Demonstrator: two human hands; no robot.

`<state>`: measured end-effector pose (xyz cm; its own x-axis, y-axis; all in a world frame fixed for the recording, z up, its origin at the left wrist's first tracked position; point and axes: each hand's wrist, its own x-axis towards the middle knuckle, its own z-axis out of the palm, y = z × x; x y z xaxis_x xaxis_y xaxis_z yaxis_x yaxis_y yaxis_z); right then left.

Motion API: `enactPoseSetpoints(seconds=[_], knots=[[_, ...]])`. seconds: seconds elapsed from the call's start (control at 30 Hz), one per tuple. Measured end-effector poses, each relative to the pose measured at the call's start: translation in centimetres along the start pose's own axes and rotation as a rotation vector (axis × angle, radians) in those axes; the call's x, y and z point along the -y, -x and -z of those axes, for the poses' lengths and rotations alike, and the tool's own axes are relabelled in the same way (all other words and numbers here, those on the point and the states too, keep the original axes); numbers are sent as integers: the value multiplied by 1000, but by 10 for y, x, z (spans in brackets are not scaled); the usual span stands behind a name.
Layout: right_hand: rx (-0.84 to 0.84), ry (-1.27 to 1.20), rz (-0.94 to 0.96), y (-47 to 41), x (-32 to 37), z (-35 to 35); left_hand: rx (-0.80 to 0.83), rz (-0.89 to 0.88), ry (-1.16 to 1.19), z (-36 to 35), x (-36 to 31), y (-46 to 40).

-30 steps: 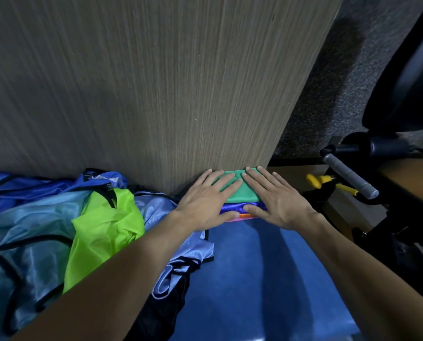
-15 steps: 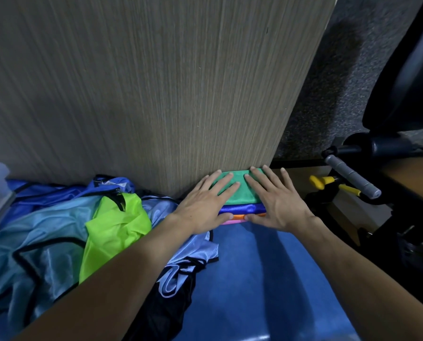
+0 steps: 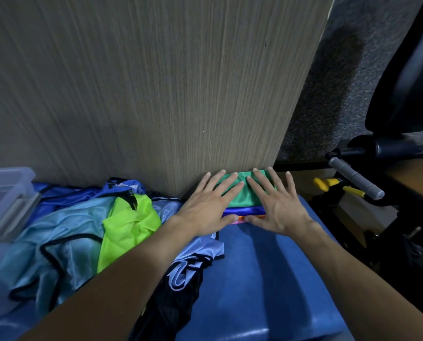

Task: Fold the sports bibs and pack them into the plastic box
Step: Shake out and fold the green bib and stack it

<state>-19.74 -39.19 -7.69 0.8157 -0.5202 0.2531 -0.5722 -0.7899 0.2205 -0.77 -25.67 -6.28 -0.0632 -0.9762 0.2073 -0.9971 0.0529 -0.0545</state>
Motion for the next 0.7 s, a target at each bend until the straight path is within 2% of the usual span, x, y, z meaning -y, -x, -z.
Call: enactPoseSetpoints(seconds=[0.3, 0.7], knots=[[30, -48, -51, 4, 22, 17, 10, 8, -10, 20, 3, 29], [44, -81, -65, 10, 63, 45, -126, 82, 54, 53, 23, 119]])
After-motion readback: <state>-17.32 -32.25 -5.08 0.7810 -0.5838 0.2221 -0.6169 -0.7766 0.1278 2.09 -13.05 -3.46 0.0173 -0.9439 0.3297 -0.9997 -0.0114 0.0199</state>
